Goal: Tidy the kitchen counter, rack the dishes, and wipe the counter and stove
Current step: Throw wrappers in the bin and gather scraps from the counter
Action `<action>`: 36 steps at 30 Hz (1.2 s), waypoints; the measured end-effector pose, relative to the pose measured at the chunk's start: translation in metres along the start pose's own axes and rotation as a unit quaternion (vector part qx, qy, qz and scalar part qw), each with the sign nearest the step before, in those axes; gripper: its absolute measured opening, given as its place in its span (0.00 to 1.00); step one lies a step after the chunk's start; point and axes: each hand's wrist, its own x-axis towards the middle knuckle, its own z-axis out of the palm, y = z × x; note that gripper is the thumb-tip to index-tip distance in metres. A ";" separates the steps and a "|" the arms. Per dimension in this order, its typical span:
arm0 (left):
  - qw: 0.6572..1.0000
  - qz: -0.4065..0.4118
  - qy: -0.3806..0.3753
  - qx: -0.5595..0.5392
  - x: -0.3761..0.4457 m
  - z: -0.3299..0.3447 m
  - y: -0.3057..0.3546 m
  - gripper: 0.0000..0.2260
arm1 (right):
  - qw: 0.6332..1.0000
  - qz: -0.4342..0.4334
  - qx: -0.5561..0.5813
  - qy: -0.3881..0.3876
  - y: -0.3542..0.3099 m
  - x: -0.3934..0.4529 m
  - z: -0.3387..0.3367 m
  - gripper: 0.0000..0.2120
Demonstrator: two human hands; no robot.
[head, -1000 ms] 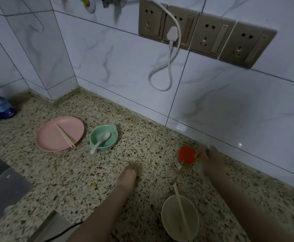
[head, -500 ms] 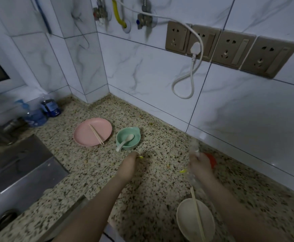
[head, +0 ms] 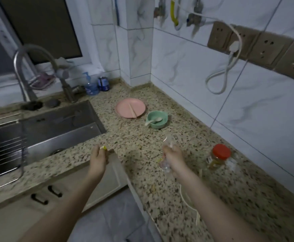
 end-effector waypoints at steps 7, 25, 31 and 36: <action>0.992 -0.009 0.125 -0.008 -0.031 -0.139 0.002 0.12 | 0.991 -0.016 -0.028 -0.133 0.000 -0.055 0.119 0.12; 0.835 -0.040 0.457 -0.302 -0.173 -0.655 -0.006 0.10 | 0.876 -0.055 -0.080 -0.472 0.040 -0.396 0.544 0.14; 0.782 -0.019 0.545 -0.303 -0.232 -0.788 -0.034 0.09 | 0.765 -0.093 -0.170 -0.615 0.076 -0.505 0.639 0.14; 0.721 -0.037 0.614 -0.319 -0.276 -0.866 -0.078 0.06 | 0.708 -0.048 -0.202 -0.675 0.117 -0.583 0.727 0.17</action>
